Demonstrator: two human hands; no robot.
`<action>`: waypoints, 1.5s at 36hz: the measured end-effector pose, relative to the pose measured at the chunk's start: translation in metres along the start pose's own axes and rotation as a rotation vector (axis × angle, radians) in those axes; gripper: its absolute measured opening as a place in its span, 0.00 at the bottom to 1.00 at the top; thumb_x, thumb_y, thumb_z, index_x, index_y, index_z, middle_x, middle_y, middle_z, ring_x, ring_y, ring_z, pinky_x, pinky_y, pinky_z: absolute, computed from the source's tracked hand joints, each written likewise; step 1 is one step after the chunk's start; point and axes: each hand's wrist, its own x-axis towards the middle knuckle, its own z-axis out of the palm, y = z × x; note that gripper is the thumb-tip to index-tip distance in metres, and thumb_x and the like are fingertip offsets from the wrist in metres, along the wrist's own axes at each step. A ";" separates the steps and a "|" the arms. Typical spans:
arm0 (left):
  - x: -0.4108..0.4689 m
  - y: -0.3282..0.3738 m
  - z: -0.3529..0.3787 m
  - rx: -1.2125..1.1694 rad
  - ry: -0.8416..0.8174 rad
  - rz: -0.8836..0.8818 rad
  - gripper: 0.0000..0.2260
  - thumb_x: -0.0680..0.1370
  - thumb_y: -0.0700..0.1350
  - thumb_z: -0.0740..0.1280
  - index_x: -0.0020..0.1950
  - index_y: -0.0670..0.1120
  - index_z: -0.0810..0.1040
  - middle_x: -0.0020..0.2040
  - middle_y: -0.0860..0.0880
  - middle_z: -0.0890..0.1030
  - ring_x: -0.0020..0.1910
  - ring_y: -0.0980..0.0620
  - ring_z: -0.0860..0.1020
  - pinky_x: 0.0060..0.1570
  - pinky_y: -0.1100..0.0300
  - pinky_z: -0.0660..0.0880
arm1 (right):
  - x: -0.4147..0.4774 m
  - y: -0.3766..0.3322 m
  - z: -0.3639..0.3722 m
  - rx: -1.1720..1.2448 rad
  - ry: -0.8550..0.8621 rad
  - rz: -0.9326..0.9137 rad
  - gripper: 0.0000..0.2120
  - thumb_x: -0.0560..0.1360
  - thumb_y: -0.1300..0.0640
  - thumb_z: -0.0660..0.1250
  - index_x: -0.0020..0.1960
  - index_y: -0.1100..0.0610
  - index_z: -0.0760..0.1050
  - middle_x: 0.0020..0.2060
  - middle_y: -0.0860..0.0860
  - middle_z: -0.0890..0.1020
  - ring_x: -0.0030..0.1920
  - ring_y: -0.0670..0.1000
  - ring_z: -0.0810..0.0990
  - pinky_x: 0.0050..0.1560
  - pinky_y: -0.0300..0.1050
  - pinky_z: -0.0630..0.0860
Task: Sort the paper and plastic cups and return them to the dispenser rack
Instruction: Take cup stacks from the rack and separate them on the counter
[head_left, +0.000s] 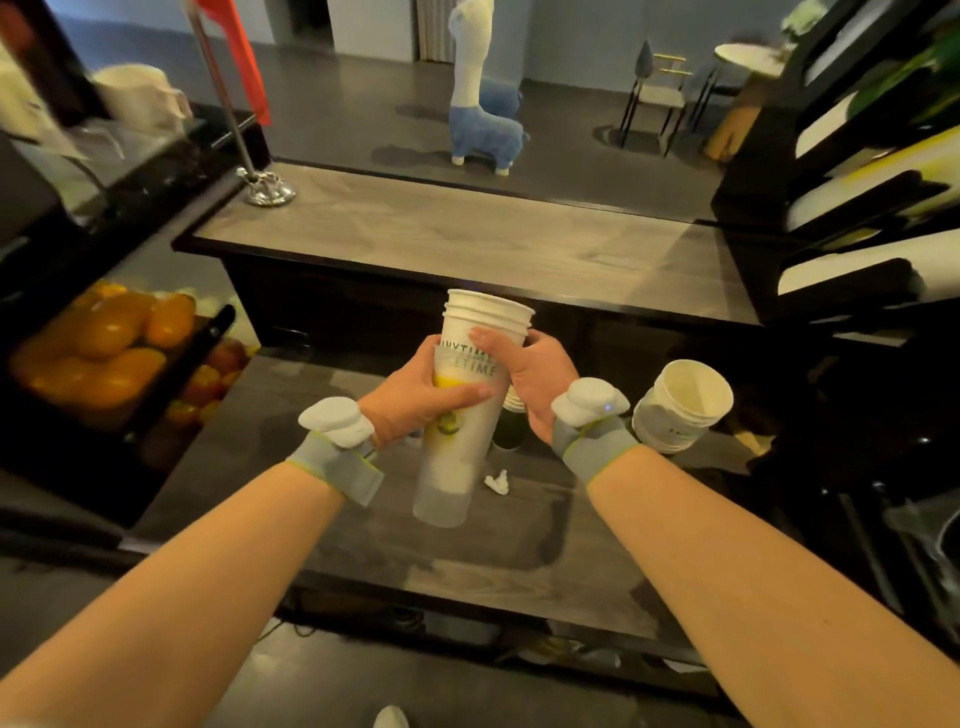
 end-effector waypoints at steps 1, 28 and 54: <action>-0.001 -0.004 -0.001 0.031 -0.007 -0.015 0.36 0.61 0.57 0.78 0.64 0.56 0.66 0.58 0.49 0.79 0.57 0.50 0.81 0.57 0.49 0.79 | 0.000 0.000 0.000 0.045 0.031 0.009 0.16 0.72 0.53 0.75 0.56 0.60 0.80 0.49 0.56 0.86 0.49 0.56 0.86 0.47 0.50 0.82; -0.044 -0.142 -0.057 0.157 0.196 -0.157 0.41 0.68 0.41 0.79 0.72 0.56 0.59 0.67 0.49 0.70 0.66 0.50 0.70 0.64 0.55 0.68 | -0.012 0.107 -0.057 -0.376 0.000 0.080 0.37 0.66 0.57 0.81 0.66 0.43 0.63 0.56 0.42 0.77 0.58 0.46 0.77 0.55 0.41 0.75; -0.026 -0.172 -0.035 0.161 0.255 -0.227 0.41 0.66 0.45 0.80 0.67 0.64 0.58 0.66 0.48 0.71 0.65 0.48 0.72 0.66 0.49 0.70 | -0.025 0.179 -0.101 -0.488 0.214 0.068 0.45 0.64 0.63 0.81 0.73 0.55 0.60 0.63 0.48 0.71 0.64 0.49 0.71 0.64 0.43 0.68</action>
